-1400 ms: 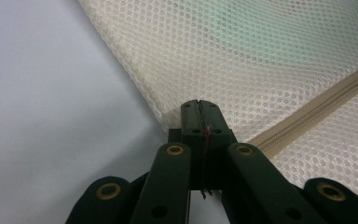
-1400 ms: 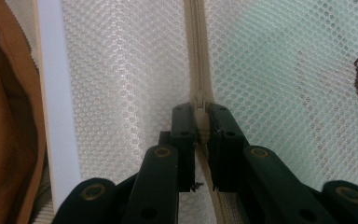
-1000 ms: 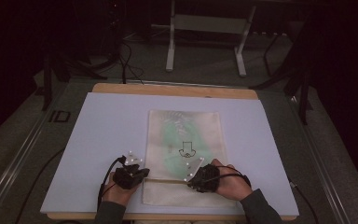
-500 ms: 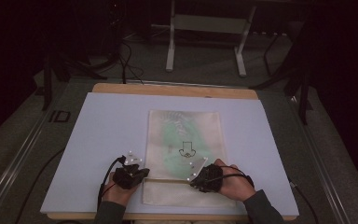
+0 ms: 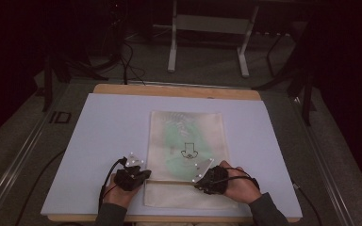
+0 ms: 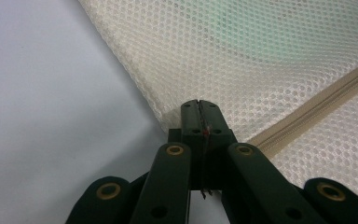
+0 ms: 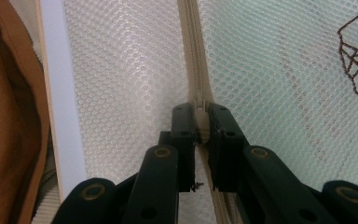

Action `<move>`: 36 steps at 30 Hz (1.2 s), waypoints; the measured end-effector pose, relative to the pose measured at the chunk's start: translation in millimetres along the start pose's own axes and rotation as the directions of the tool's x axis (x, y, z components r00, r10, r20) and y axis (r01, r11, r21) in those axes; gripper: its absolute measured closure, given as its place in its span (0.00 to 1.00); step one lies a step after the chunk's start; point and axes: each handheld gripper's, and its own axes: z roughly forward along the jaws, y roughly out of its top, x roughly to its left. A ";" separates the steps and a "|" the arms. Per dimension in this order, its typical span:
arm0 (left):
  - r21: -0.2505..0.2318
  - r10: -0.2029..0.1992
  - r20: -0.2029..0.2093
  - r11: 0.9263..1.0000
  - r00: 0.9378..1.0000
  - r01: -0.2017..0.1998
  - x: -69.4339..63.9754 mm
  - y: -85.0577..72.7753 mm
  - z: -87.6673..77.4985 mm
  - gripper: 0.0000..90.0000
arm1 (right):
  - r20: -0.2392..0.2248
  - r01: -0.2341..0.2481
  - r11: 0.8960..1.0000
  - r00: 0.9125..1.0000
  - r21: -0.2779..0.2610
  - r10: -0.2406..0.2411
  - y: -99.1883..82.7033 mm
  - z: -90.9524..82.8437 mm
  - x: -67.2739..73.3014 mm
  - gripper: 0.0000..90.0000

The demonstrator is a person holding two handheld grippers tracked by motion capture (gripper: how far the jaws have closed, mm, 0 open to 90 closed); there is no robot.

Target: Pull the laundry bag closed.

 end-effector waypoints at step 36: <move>-0.001 0.001 0.002 1.000 1.000 -0.001 0.2 -0.5 -0.3 1.00 | 0.007 -0.032 0.999 0.999 -0.004 0.032 -22.2 -6.4 -2.0 0.91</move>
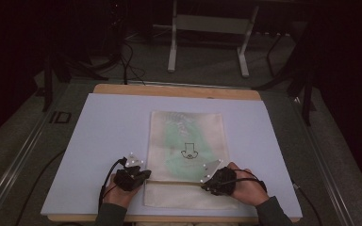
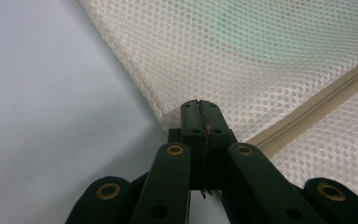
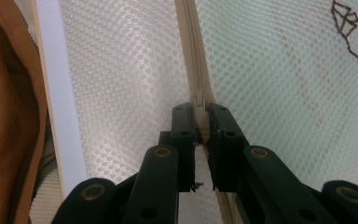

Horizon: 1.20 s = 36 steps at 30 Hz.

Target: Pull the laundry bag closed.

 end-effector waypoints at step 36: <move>0.000 -0.004 0.003 1.000 1.000 0.004 0.4 -0.1 -0.1 1.00 | 0.014 -0.076 0.997 0.997 -0.017 0.076 -31.6 -10.3 -5.9 0.91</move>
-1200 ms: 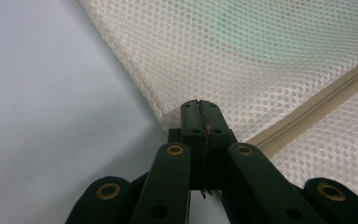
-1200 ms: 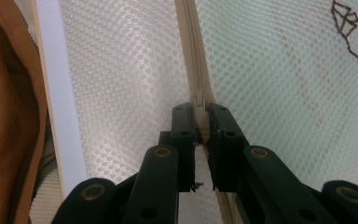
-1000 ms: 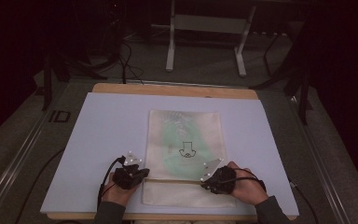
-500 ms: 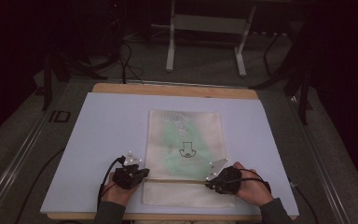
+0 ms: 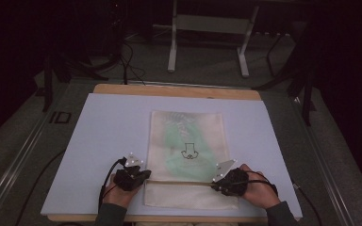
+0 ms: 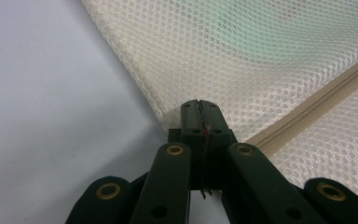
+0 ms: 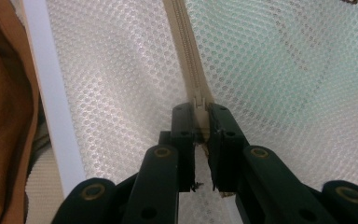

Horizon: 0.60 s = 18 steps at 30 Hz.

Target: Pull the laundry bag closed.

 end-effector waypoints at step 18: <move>-0.001 -0.001 0.001 1.000 1.000 0.001 0.2 -0.1 0.0 1.00 | 0.003 -0.016 1.000 1.000 0.015 0.015 -6.9 -1.5 -1.9 0.91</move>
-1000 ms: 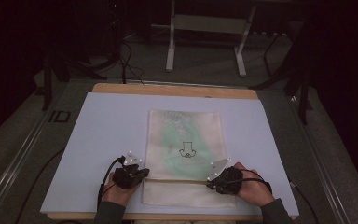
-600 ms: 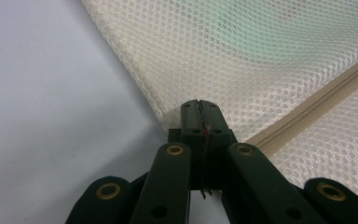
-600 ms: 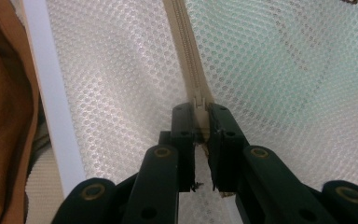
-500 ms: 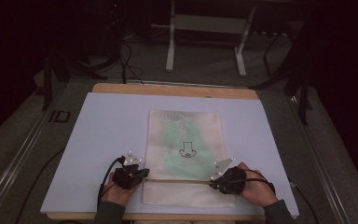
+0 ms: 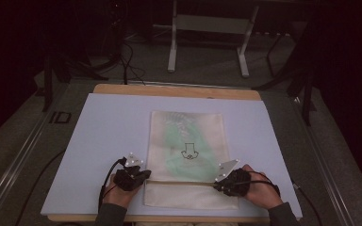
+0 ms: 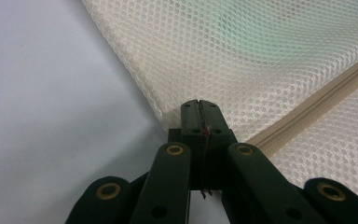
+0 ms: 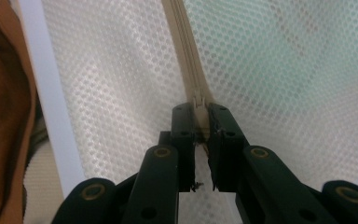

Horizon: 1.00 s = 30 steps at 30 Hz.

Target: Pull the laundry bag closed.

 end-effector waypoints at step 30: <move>0.001 0.001 0.002 1.000 1.000 -0.001 0.5 0.2 0.0 1.00 | 0.004 -0.072 0.997 0.997 0.003 0.072 -22.0 -8.9 -7.0 0.91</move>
